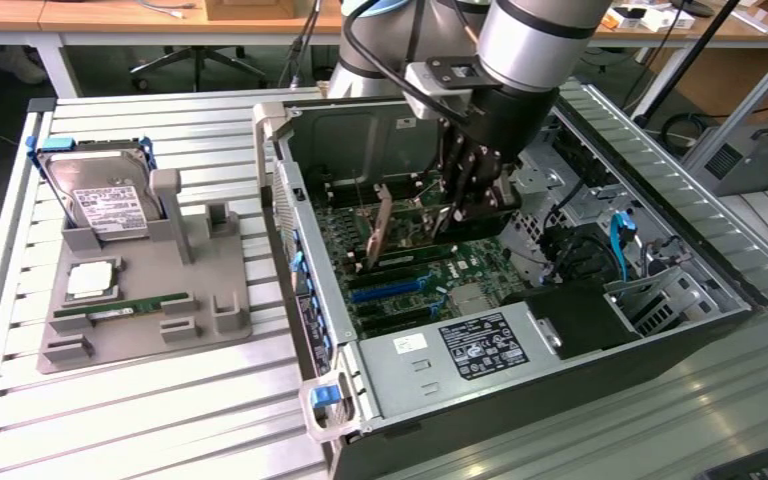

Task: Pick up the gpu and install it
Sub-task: 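Insert the gpu into the slot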

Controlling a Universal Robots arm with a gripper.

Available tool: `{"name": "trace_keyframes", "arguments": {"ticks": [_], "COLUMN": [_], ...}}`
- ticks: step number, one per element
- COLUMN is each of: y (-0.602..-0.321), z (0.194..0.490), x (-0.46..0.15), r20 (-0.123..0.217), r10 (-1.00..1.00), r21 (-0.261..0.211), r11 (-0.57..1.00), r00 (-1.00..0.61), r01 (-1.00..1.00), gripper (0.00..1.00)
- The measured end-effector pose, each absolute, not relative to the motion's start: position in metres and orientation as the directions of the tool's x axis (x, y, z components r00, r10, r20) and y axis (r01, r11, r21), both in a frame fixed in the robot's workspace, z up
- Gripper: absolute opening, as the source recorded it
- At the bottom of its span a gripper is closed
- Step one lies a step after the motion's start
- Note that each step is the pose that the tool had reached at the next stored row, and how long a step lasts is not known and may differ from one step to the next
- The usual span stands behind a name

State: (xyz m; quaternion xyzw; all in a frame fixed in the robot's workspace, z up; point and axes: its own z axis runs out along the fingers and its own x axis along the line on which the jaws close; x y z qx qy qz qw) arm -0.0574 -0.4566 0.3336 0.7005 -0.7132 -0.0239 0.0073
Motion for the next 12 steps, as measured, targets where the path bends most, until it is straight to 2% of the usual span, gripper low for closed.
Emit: {"name": "trace_keyframes", "arguments": {"ticks": [12], "y": [-0.4588], "z": [0.3324], "x": [-0.0602], "r20": [-0.023], "r10": [-1.000], "r21": [0.044], "r11": [0.018], "r00": [-0.019], "r01": [-0.999], "gripper": [0.27]}}
